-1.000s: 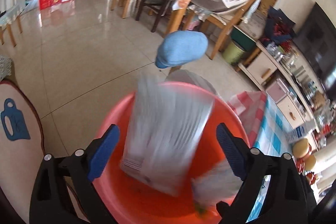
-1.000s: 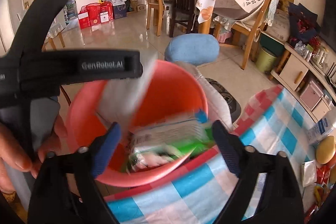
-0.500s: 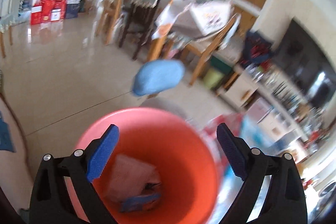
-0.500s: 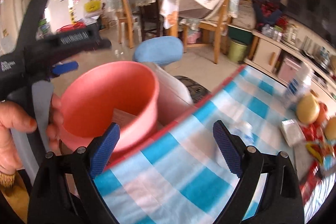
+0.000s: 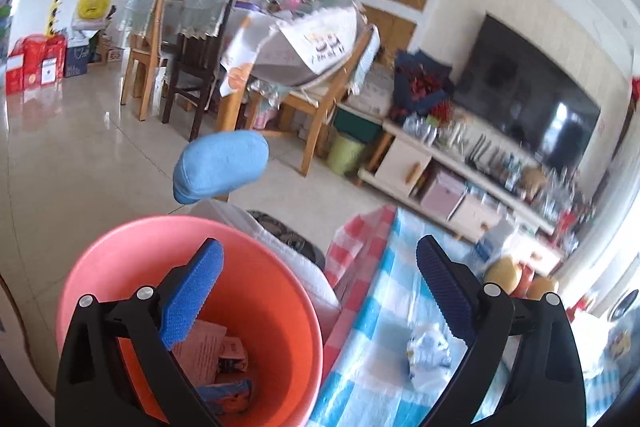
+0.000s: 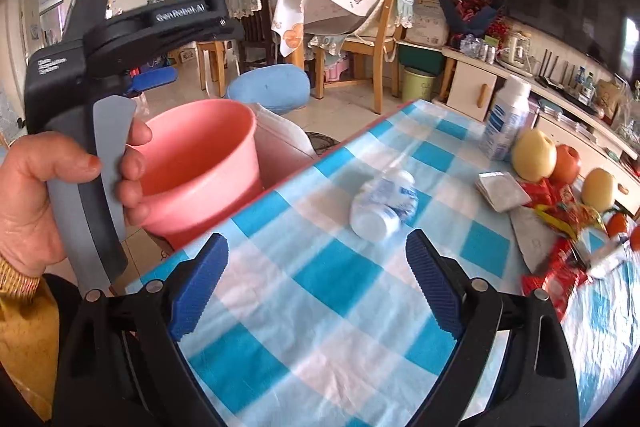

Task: Collect trash
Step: 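Move both tools back over the table toward the red snack wrappers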

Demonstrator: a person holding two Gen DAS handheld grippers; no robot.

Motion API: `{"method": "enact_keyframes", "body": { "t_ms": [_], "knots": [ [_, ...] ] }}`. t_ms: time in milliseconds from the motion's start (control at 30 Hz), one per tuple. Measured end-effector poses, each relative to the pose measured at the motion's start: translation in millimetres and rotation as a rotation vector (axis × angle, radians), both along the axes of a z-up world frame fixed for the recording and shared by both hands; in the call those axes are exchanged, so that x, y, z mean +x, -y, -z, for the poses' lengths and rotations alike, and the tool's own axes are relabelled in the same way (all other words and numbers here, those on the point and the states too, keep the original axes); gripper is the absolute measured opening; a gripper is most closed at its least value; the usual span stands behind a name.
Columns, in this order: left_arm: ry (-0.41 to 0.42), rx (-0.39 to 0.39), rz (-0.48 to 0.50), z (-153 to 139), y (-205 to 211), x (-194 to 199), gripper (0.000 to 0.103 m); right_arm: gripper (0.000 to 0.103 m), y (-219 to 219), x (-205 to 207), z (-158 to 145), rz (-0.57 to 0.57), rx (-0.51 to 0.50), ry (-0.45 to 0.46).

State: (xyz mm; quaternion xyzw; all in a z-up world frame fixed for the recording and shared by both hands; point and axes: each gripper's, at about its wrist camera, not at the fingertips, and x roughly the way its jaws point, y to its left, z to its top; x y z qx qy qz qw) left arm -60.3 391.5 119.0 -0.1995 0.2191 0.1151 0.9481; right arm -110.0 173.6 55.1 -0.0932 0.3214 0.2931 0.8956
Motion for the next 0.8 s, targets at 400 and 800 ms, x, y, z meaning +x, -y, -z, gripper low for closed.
{"method": "enact_keyframes", "body": {
  "t_ms": [400,800],
  "knots": [
    [-0.140,0.102,0.119,6.7,51.6,19.3,0.096,0.096,59.8,-12.6,3.7,0.110,0.020,0.005],
    [-0.161,0.254,0.222,13.8,112.3,26.6,0.096,0.097,124.7,-10.0,-1.3,0.214,0.106,-0.019]
  ]
}}
